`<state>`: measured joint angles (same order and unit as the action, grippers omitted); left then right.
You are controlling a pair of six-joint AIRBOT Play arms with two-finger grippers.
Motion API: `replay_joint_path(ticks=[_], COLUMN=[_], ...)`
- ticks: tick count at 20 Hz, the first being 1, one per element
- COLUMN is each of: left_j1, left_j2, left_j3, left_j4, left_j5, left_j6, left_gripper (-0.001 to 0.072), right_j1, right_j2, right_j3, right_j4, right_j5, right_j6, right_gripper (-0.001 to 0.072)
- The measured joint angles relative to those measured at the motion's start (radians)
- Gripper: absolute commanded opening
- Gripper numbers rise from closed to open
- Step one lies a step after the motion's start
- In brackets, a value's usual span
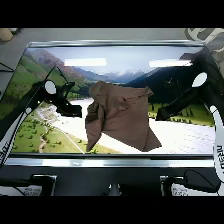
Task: Fold the shirts.
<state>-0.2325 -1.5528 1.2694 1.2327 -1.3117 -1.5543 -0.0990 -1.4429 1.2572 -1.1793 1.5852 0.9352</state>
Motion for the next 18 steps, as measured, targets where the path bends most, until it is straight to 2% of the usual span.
replay_joint_path(ticks=[2,4,6,8,11,12,14,15,18], left_j1=[0.002,-0.003,-0.014,-0.018,-0.022,-0.022,-0.024,-0.024,-0.025], left_j2=[-0.017,-0.035,-0.05,-0.066,-0.088,-0.095,-0.108,-0.111,-0.107], left_j3=[-0.042,-0.063,-0.074,-0.08,-0.083,-0.083,-0.085,-0.085,-0.085], left_j4=[-0.05,-0.085,-0.119,-0.134,-0.156,-0.163,-0.162,-0.159,-0.159], left_j5=[0.042,0.075,0.108,0.13,0.146,0.149,0.154,0.159,0.167], left_j6=[0.012,0.02,0.025,0.027,0.031,0.033,0.034,0.035,0.04], left_gripper=[0.0517,0.0515,0.0514,0.0506,0.0496,0.0373,0.0071,0.0022,0.0021], right_j1=[-0.002,-0.004,-0.004,-0.003,-0.004,-0.004,-0.004,-0.004,-0.004], right_j2=[0.021,0.032,0.039,0.041,0.043,0.044,0.044,0.044,0.044], right_j3=[-0.087,-0.153,-0.206,-0.251,-0.309,-0.328,-0.359,-0.374,-0.421], right_j4=[-0.003,-0.008,-0.008,-0.012,-0.013,-0.014,-0.014,-0.013,-0.008], right_j5=[-0.02,-0.034,-0.045,-0.061,-0.077,-0.085,-0.094,-0.104,-0.129], right_j6=[-0.006,-0.01,-0.013,-0.015,-0.016,-0.016,-0.016,-0.016,-0.016], right_gripper=[0.054,0.0619,0.064,0.0692,0.0692,0.0692,0.0692,0.0691,0.0672])
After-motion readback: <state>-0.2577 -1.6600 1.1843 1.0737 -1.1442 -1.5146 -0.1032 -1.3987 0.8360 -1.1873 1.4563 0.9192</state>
